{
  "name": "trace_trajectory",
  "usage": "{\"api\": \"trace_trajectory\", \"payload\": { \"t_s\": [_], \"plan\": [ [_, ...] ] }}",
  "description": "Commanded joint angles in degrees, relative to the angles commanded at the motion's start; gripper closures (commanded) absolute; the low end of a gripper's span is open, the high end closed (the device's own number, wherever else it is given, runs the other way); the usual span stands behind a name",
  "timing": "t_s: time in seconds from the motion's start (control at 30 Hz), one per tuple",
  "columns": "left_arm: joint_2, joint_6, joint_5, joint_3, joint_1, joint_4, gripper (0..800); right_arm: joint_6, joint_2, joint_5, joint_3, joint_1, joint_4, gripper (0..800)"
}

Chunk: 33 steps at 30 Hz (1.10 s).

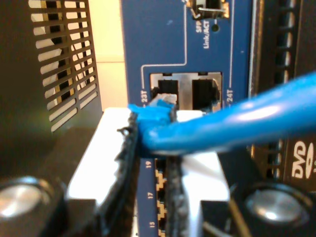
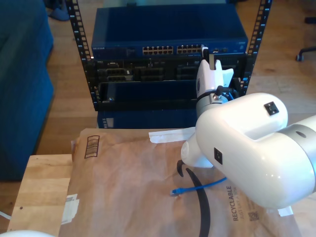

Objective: Grab the cable and plug it in

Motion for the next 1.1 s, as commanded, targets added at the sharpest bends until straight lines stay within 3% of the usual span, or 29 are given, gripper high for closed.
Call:
{"api": "trace_trajectory", "payload": {
  "t_s": [1.1],
  "plan": [
    [0.1,0.0,0.0,0.0,0.0,0.0,0,0.2,0.1,-0.6,-0.4,-0.4,0.0,800]
  ]
}}
